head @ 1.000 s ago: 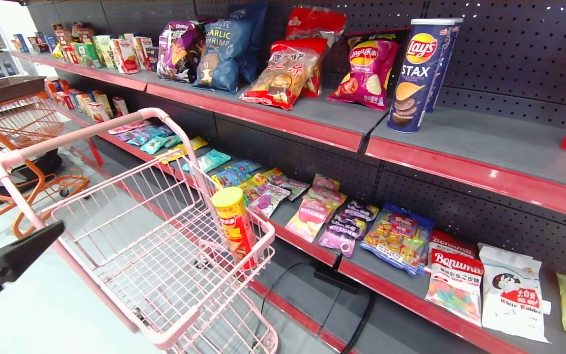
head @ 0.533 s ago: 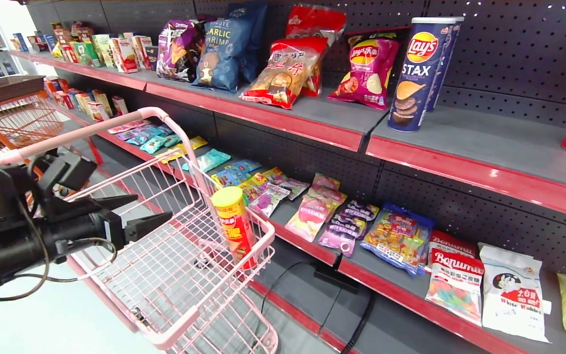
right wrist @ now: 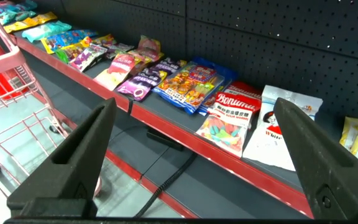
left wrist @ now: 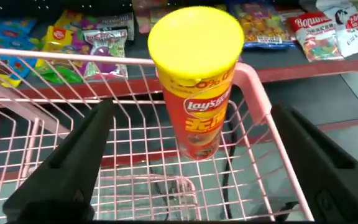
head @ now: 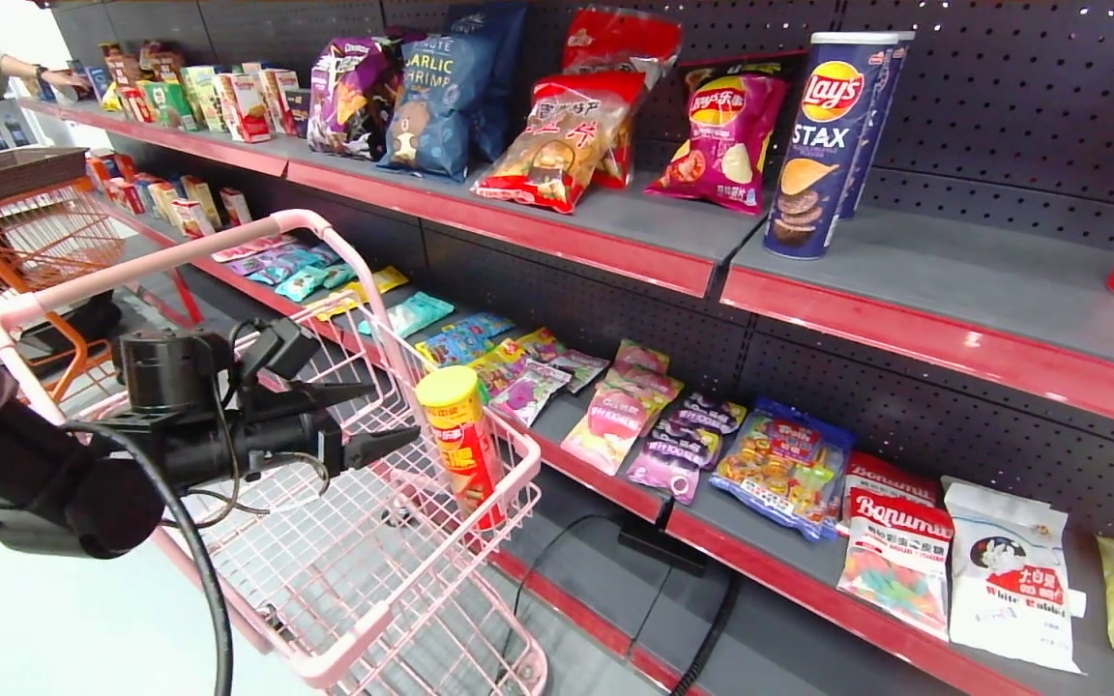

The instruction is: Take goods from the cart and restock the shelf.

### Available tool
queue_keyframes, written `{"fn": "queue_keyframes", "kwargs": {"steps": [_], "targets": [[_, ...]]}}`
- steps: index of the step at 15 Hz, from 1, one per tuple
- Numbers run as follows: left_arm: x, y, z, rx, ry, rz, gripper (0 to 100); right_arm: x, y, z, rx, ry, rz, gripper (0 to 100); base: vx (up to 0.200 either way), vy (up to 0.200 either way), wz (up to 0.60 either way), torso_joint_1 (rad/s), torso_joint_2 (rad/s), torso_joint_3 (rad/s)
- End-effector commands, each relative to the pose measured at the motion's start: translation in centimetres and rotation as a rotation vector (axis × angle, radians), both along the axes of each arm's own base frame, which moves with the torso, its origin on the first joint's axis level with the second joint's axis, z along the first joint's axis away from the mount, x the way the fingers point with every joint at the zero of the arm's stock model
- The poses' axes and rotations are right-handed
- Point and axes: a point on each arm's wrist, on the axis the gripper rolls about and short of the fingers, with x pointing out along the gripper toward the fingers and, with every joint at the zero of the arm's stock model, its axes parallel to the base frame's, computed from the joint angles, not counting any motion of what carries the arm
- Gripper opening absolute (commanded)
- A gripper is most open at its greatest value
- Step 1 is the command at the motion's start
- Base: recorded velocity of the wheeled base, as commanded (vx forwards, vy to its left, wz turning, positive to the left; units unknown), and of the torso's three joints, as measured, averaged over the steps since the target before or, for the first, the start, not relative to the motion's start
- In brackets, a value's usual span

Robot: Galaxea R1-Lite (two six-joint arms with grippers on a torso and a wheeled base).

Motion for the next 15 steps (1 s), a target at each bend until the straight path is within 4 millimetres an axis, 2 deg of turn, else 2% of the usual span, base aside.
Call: {"fn": "queue_keyframes", "kwargs": {"steps": [1,7,10,15], "targets": [[1.4,-0.5,-2.0,0.002,0.04,-0.014,100,0.0,0.0,0.0,0.0,0.0,0.001,100,0.0,0.0,0.0,0.0,0.0,0.0],[2.8,-1.4,-2.8,0.008,0.031,-0.036,100,0.0,0.0,0.0,0.0,0.0,0.001,100,0.0,0.0,0.0,0.0,0.0,0.0],[4.2,-3.2,-3.7,0.011,0.026,-0.071,100,0.0,0.0,0.0,0.0,0.0,0.001,100,0.0,0.0,0.0,0.0,0.0,0.0],[5.5,-4.3,-3.9,0.011,-0.001,-0.089,100,0.0,0.0,0.0,0.0,0.0,0.001,100,0.0,0.0,0.0,0.0,0.0,0.0]]}}
